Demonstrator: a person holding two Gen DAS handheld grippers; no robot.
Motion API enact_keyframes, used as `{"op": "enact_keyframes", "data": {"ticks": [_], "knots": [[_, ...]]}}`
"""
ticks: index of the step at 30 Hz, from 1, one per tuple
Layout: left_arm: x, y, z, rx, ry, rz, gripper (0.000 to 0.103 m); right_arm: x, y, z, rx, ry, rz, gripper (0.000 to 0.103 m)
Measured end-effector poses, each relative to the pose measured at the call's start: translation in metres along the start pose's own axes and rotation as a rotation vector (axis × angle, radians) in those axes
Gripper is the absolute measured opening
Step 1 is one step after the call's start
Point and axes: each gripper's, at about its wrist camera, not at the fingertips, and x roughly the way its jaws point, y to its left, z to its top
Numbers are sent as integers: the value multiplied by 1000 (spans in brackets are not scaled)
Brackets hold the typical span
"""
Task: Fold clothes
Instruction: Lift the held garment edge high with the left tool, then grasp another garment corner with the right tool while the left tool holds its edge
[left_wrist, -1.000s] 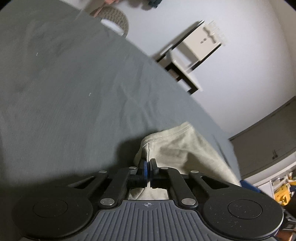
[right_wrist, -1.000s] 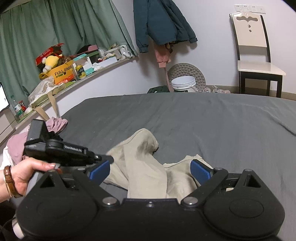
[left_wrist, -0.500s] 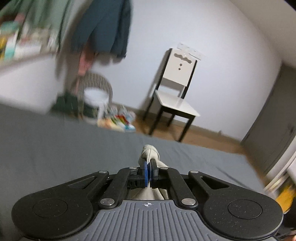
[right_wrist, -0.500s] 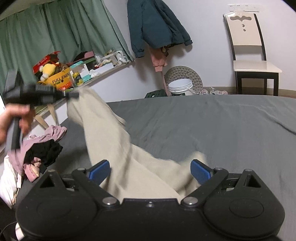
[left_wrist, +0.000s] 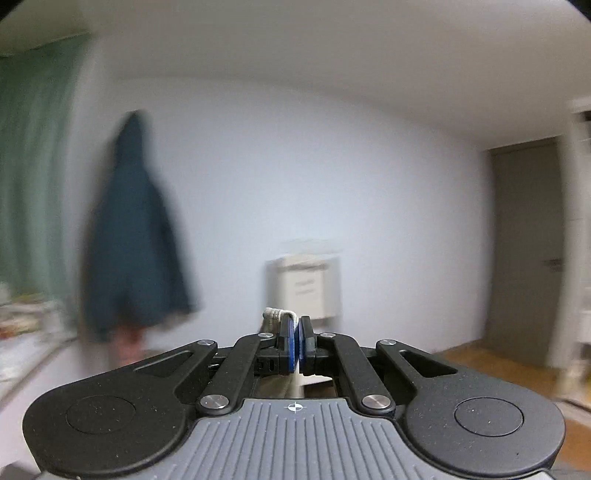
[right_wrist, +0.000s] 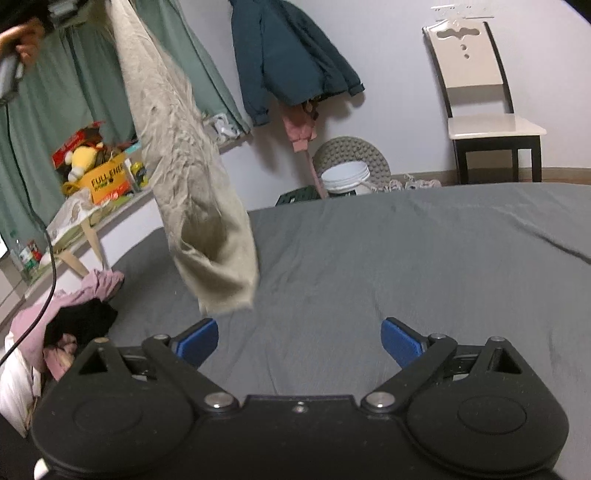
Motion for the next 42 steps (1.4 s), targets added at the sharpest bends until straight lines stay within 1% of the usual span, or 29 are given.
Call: {"op": "enact_keyframes", "data": {"ticks": [2,4,7,9,10,12,13,15,17,19,20,22,23,24,27,28,30,32,33,34,35,36,37,39,42], "knots": [[-4,-26,-12,31,46,-106,1,-2,-2,1,7,-9,-5,96],[-9,-52,-48,38,129,-220,2,-7,-5,2,17,-36,-28,96],[-23,-76,-131,-47,285,-334,2,-25,-18,9,49,-99,-108,96],[-33,-86,-205,-132,426,-353,2,-39,-31,14,77,-131,-192,96],[-37,-88,-241,-188,482,-330,2,-46,-38,17,94,-145,-236,96],[-45,-94,-312,-298,593,-283,1,-52,-53,16,139,-151,-283,96],[-52,-100,-341,-322,622,-270,2,-50,-61,14,174,-135,-285,96],[-66,-118,-373,-282,629,-249,2,-40,-73,8,246,-91,-257,95],[-73,-135,-386,-255,626,-223,2,-25,-80,3,307,-40,-196,92],[-81,-145,-394,-236,616,-199,2,-8,-82,3,326,-1,-156,82],[-84,-146,-394,-231,605,-186,2,0,-80,4,317,13,-153,79],[-89,-150,-393,-220,585,-160,2,19,-77,7,292,34,-152,70],[-98,-153,-395,-203,575,-152,2,27,-76,8,291,40,-150,68],[-107,-156,-397,-186,566,-144,2,34,-78,8,303,46,-141,64],[-112,-157,-397,-135,562,-130,2,59,-83,7,341,72,-120,53],[-114,-155,-398,-132,564,-129,2,64,-83,5,333,86,-129,50],[-115,-154,-399,-120,567,-125,2,73,-85,3,322,111,-146,49],[-118,-153,-397,-106,564,-124,2,81,-90,1,359,106,-141,47],[-120,-152,-397,-101,561,-122,2,84,-92,0,379,102,-137,42],[-121,-150,-396,-104,557,-118,2,84,-95,-2,410,93,-125,32],[-123,-147,-395,-110,554,-109,2,85,-97,-3,442,92,-102,27],[-124,-144,-394,-116,546,-96,2,87,-101,-6,486,96,-68,19],[-126,-139,-392,-125,536,-75,2,90,-105,-10,537,112,-27,17],[-128,-128,-392,-144,521,-39,2,93,-110,-15,589,117,0,16],[-130,-109,-388,-150,512,13,2,89,-109,-14,591,96,5,17]]}}
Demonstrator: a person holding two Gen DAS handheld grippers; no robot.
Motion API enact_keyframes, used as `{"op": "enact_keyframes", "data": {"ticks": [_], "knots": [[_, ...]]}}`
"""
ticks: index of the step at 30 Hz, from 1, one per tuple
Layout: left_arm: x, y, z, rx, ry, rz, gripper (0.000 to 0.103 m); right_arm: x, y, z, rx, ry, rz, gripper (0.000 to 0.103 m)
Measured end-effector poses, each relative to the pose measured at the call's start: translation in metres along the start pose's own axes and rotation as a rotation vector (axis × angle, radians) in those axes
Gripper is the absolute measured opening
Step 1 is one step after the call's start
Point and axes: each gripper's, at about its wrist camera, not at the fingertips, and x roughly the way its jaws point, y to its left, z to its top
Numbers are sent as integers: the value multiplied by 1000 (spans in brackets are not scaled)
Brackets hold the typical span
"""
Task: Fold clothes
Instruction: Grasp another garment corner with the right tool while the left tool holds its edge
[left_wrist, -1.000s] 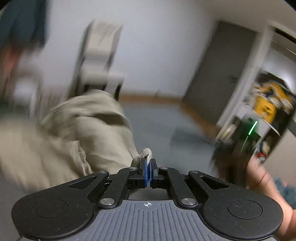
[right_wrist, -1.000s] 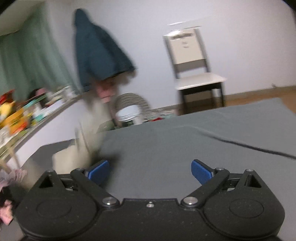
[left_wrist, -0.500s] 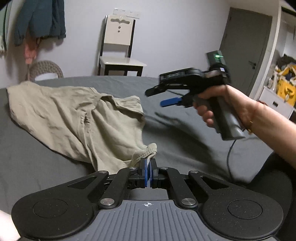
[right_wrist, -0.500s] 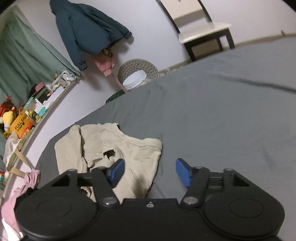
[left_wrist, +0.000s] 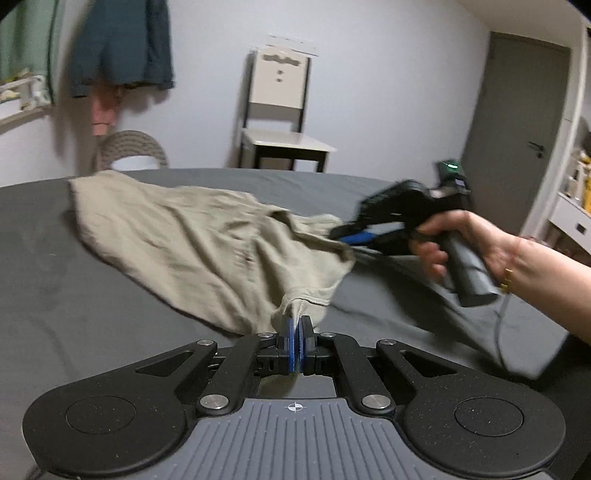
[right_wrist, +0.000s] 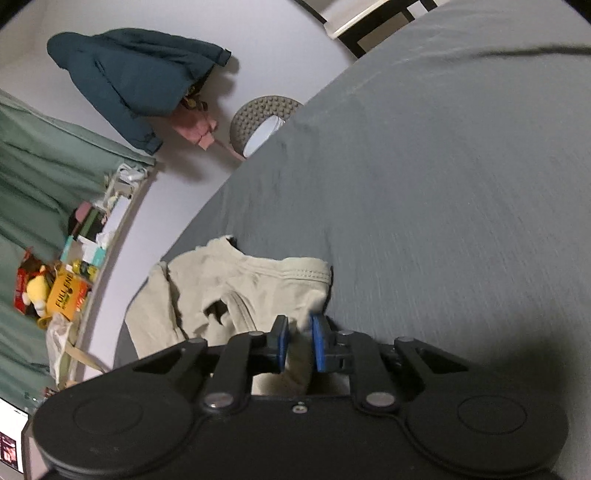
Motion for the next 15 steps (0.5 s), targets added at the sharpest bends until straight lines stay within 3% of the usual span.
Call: {"op": "enact_keyframes", "data": {"ticks": [2,4,7,10,12,15], "knots": [[0,12,3,1,-4,32,2,-10,13,3,-88,-36,-37,23],[1,24,6,-10,-11,54,2,-22,35,9,-284,-47,-83,45],[2,41,10,-25,-23,88,2,-36,70,-6,-768,-34,-198,44],[3,59,14,-39,-29,119,2,-37,84,-51,-1271,0,-232,43],[3,68,17,-50,-36,137,2,-30,87,-85,-1513,7,-259,38],[2,77,18,-61,-37,141,2,-11,91,-121,-1735,5,-304,32]]}}
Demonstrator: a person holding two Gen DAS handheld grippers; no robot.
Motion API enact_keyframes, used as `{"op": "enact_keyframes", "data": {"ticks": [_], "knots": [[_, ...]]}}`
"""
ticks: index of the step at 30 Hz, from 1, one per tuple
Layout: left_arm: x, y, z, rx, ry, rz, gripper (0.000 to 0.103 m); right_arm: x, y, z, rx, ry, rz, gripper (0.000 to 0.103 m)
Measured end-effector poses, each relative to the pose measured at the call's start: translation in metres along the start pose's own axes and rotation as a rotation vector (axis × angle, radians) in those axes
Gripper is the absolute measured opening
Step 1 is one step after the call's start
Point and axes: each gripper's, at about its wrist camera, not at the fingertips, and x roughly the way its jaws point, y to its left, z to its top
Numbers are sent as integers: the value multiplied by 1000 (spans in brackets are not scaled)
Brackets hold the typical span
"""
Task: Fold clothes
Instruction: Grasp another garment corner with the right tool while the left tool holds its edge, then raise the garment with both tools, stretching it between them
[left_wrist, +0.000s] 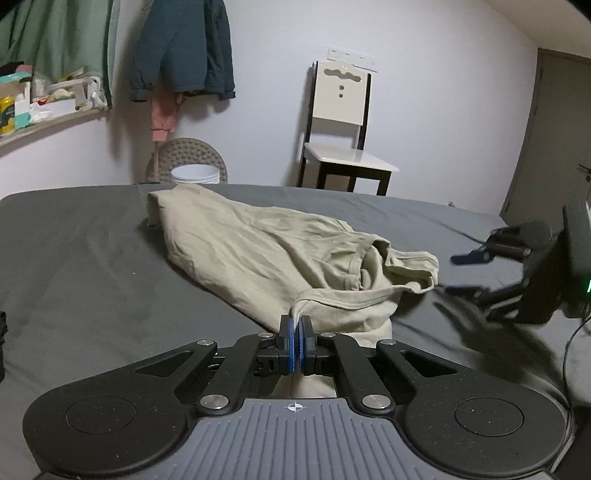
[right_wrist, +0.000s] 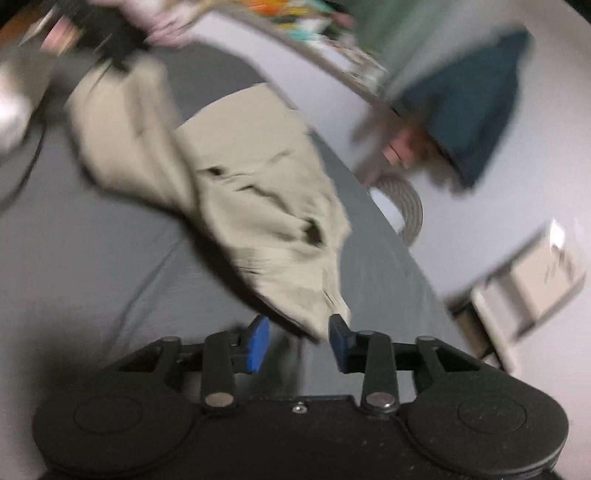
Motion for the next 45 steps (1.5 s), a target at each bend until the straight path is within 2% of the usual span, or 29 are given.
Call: {"op": "enact_keyframes", "data": {"ticks": [3,6,7,10,13,16,17,19,23,27,30,33,37,39,42,45], "knots": [[0,5,0,0,5,2,2,19,32,10,-192,32,-123,33],[2,8,-2,-9,14,0,2,33,48,10,-239,76,-318,33],[4,10,-4,-12,17,4,2,34,50,11,-223,80,-347,34],[7,15,-8,-32,25,8,2,30,56,12,-227,50,-358,40],[9,18,-10,-47,27,2,2,28,68,12,-301,19,-367,40],[11,21,-11,-53,28,-2,2,36,62,15,-261,34,-383,36],[11,22,-12,-55,27,-4,2,38,58,16,-240,35,-386,30],[12,22,-13,-56,29,-9,2,36,52,16,-190,11,-376,5],[8,20,-13,-31,18,2,2,24,39,24,-102,-36,-356,3],[-16,14,2,51,-61,67,2,-15,18,48,-56,-111,-490,3],[-49,12,27,112,-163,92,2,-69,5,77,2,-193,-596,3],[-80,10,59,209,-247,121,2,-114,0,104,32,-256,-668,3],[-109,7,112,344,-338,141,2,-149,-27,136,62,-275,-734,3],[-124,2,138,374,-377,134,2,-167,-45,151,66,-280,-775,3],[-178,-19,170,441,-526,105,2,-217,-67,168,64,-330,-884,3],[-235,-44,190,531,-677,106,2,-277,-81,179,63,-416,-1005,3]]}}
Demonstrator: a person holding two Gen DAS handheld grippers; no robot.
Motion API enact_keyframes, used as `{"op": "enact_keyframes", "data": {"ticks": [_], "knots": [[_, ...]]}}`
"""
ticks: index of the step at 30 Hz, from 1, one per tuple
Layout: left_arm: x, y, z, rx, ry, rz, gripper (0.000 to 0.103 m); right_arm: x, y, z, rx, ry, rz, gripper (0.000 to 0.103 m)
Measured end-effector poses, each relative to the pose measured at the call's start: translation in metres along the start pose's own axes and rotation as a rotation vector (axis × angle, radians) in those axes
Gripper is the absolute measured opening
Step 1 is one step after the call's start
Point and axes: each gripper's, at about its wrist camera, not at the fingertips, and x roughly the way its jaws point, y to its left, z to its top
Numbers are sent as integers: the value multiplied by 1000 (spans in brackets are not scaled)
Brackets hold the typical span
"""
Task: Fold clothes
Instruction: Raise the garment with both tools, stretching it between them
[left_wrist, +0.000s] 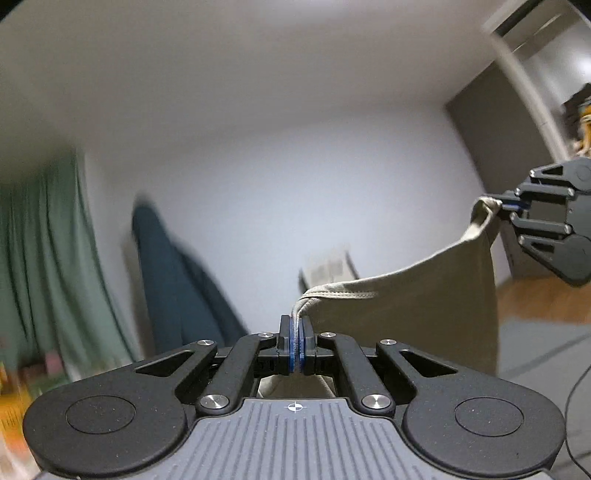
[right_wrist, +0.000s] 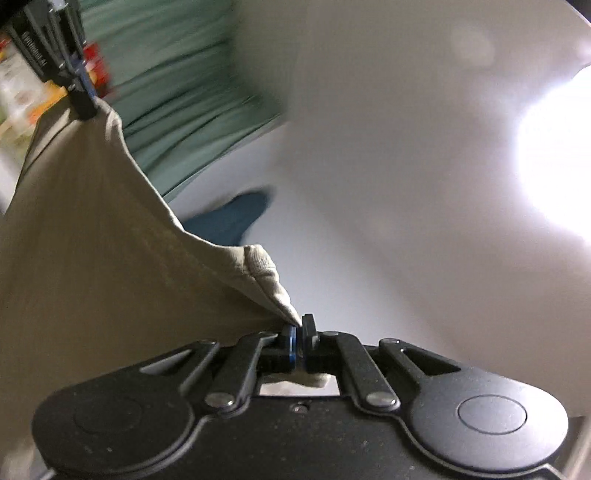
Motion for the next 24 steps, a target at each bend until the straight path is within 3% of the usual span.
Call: {"op": "enact_keyframes", "data": {"ticks": [4,9,12,15,17,22,24], "knots": [[-4,5,38,44,-54,-20,2,10,-33,21,-72,69,63,3],[-21,5,79,74,-172,-3,2,-18,-81,56,-58,-57,-88,3],[-2,7,84,75,-128,-13,2,5,-87,51,-108,22,-54,3],[7,6,88,83,-115,-33,2,-4,-91,52,-111,-31,-125,3],[6,-1,84,94,-130,-49,2,-2,-89,47,-83,-22,-98,3],[95,7,34,21,133,-118,2,68,-45,-2,-122,156,49,3],[131,3,20,78,210,-119,2,101,-28,-19,-165,196,95,3]]}}
